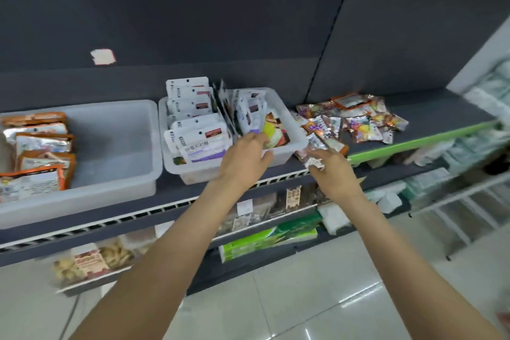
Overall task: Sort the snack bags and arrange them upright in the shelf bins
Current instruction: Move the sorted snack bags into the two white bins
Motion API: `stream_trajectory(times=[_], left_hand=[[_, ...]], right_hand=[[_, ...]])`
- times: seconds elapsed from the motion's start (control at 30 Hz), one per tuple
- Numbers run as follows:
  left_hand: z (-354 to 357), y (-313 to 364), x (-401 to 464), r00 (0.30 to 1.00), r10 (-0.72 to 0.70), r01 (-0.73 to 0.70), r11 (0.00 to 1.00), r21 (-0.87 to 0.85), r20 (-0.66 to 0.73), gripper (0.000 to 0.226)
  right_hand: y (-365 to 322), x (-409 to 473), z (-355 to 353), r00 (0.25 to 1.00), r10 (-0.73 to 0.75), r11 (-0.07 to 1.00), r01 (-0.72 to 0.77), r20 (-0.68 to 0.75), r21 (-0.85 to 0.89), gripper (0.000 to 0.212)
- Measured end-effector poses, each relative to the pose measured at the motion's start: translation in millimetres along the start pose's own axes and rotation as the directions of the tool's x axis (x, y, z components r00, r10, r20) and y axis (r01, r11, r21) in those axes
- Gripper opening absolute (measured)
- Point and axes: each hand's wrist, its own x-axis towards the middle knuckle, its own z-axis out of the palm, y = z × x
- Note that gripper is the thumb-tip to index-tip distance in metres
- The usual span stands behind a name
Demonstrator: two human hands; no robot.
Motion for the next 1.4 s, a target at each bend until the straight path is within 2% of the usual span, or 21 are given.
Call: stream_trajectory(times=[0.27, 0.53, 0.7, 1.03, 1.13, 1.27, 1.33, 1.4], left_hand=[[82.6, 92.2, 73.9, 0.998, 0.027, -0.026, 0.999, -0.025, 0.055, 0.032], [150.7, 118.2, 183.1, 0.996, 0.012, -0.006, 0.998, -0.067, 0.088, 0.039], [190.4, 115.3, 242.3, 0.981, -0.039, 0.041, 0.999, -0.006, 0.192, 0.045], [225.5, 93.6, 314.0, 0.926, -0.282, 0.26, 0.958, 0.118, 0.252, 0.093], [231.4, 92.5, 320.6, 0.905, -0.347, 0.305, 0.932, 0.195, 0.245, 0.095], [232.9, 97.9, 328.9, 0.905, -0.378, 0.32, 0.907, 0.274, 0.193, 0.087], [231.1, 101.7, 330.7, 0.911, -0.377, 0.306, 0.891, 0.335, 0.17, 0.085], [229.4, 106.2, 330.6, 0.914, -0.378, 0.324, 0.898, 0.298, 0.147, 0.083]], right_hand=[[135.6, 41.6, -47.2, 0.994, 0.108, 0.994, -0.108, -0.013, 0.002, 0.04], [214.2, 134.9, -52.0, 0.993, 0.116, 0.993, -0.116, -0.001, 0.0, 0.047], [254.7, 193.8, -55.2, 0.989, 0.14, 0.99, -0.14, 0.054, -0.017, 0.048], [315.9, 275.3, -38.7, 0.95, 0.121, 0.991, -0.101, 0.289, -0.083, 0.056], [328.8, 289.3, -31.0, 0.952, 0.129, 0.991, -0.114, 0.279, -0.07, 0.058], [338.9, 306.4, -31.6, 0.958, 0.118, 0.992, -0.104, 0.261, -0.067, 0.057], [340.5, 311.8, -36.2, 0.975, 0.092, 0.996, -0.093, 0.204, -0.005, 0.052], [342.0, 316.1, -42.9, 0.986, 0.072, 0.99, -0.089, 0.149, 0.11, 0.046]])
